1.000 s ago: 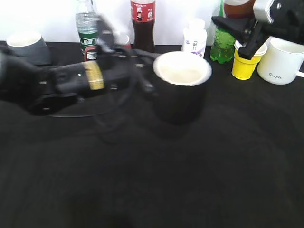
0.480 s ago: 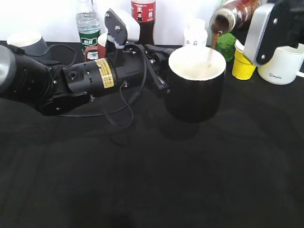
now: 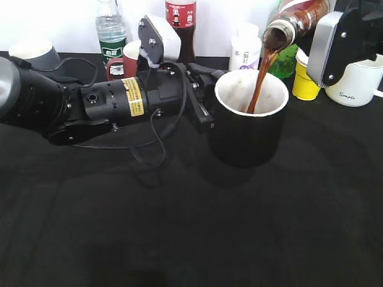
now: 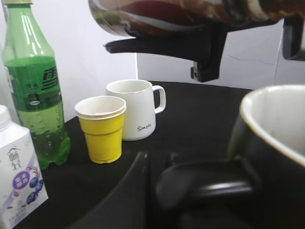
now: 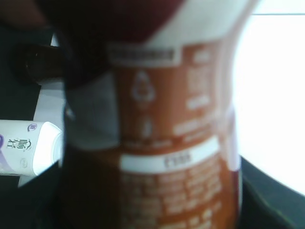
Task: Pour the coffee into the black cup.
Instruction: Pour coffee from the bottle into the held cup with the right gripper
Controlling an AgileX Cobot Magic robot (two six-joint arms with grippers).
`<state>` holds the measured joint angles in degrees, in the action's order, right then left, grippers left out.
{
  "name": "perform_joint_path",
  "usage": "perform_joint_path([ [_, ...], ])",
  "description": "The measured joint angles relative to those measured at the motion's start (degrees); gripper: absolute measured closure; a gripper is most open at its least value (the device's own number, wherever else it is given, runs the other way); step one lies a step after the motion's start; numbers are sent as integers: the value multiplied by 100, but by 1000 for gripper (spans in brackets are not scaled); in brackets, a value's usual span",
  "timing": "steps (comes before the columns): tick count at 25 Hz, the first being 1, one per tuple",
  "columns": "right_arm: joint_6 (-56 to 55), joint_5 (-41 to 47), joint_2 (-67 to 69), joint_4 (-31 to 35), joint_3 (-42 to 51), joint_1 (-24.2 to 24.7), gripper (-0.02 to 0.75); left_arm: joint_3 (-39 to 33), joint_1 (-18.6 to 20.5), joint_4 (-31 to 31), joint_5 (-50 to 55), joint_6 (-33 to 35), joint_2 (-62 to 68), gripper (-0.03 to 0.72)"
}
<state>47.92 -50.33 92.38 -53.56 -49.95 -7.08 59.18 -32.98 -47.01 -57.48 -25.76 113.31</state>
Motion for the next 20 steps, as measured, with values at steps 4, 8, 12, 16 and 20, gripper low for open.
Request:
perform_joint_path([
  [4, 141, 0, 0, 5, 0, 0, 211, 0, 0, -48, 0, -199, 2, 628],
  [8, 237, 0, 0, 5, 0, 0, 211, 0, 0, -95, 0, -269, 6, 628],
  [12, 421, 0, 0, 5, 0, 0, 211, 0, 0, -129, 4, -415, 6, 628],
  [16, 517, -5, 0, 5, 0, 0, 211, 0, 0, -297, 17, -467, 6, 628],
  [20, 676, -11, 0, 10, 0, 0, 211, 0, 0, -331, 282, -509, 6, 628],
])
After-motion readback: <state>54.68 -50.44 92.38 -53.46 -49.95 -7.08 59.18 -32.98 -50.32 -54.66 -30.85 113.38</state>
